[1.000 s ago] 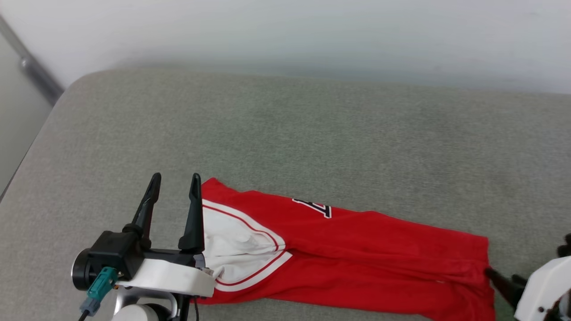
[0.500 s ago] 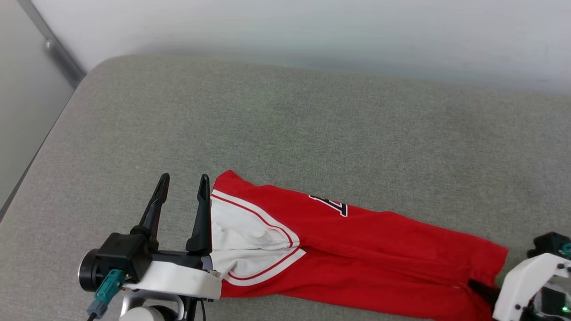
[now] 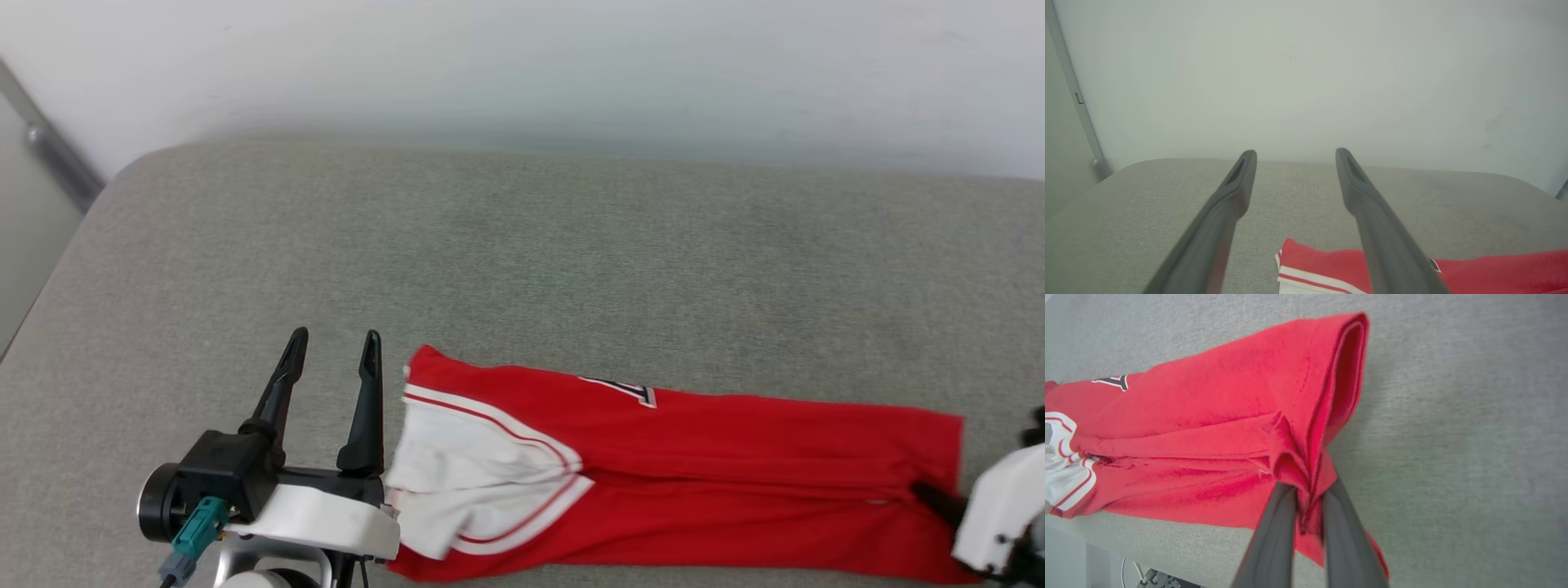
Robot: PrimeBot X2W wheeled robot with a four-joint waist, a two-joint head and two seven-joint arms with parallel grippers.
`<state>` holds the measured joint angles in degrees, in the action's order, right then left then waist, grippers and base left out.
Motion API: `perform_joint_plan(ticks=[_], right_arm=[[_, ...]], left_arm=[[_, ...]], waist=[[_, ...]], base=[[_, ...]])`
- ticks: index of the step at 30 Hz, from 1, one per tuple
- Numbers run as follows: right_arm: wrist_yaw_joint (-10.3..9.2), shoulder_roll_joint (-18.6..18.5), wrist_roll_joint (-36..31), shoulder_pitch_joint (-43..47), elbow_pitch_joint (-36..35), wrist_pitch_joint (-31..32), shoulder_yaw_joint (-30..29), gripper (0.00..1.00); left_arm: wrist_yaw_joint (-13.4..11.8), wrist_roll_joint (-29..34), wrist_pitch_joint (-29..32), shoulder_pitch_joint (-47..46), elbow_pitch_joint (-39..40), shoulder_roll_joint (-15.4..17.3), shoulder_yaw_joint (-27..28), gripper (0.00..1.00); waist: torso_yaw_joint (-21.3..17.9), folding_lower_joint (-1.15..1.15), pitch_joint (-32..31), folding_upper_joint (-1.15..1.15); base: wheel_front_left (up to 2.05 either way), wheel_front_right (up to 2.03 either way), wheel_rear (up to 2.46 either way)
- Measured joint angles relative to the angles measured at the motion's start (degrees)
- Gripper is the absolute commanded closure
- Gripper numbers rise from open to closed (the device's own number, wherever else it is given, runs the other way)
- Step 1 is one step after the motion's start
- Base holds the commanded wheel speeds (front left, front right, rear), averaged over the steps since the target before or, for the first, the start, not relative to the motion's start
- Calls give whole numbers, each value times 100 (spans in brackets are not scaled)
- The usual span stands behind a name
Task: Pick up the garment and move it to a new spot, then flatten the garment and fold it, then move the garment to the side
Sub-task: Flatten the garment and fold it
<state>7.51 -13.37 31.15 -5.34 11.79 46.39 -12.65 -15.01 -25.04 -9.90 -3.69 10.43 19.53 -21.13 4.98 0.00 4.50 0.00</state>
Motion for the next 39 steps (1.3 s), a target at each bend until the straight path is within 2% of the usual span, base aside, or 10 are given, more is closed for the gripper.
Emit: perform_joint_plan(ticks=[6, 10, 15, 20, 25, 30, 34, 38, 39], right_arm=[[0, 5, -191, -41, -36, 108, -1111, 100], [-1, 163, -3, -70, -110, 401, -1652, 100], [-1, 869, 1282, -374, -149, 1347, -1944, 100], [-1, 1012, 2792, -555, 282, 2086, -1945, 100], [-1, 1043, 4453, -665, 1089, 1846, -809, 100], [-1, 1038, 5490, -799, 1251, 1143, 633, 100], [-1, 1043, 5854, -955, 1250, 557, 1724, 100], [-1, 1046, 5707, -1161, 1245, -129, 2384, 100], [-1, 1046, 5584, -1210, 1266, -245, 2506, 82]], left_arm=[[-20, 2, 15, 19, 32, 25, -5, 0], [-37, 15, 15, 19, 43, 36, -15, 0], [-54, 14, 16, 16, 47, 60, -10, 0], [-64, 9, 52, 7, 68, 96, -8, 0], [-57, -1, 96, -25, 85, 89, -67, 0], [-13, -10, 120, -116, 93, 64, -123, 0], [11, -19, 133, -211, 76, 19, -183, 0], [36, -27, 114, -274, 40, -20, -218, 0], [38, -37, 109, -278, 24, -31, -222, 0]], waist=[[-197, 0, -11, 0], [-265, 0, 26, 0], [-285, 0, 40, 0], [-216, 0, 17, 0], [-72, 0, 19, 0], [84, 0, 84, 0], [228, 0, 162, 0], [360, 0, 261, 0], [390, 0, 286, 0]], base=[[0, 0, 0], [0, 0, 0], [0, 0, 0], [0, 0, 0], [0, 0, 0], [0, 0, 0], [0, 0, 0], [0, 0, 0], [0, 0, 0]])
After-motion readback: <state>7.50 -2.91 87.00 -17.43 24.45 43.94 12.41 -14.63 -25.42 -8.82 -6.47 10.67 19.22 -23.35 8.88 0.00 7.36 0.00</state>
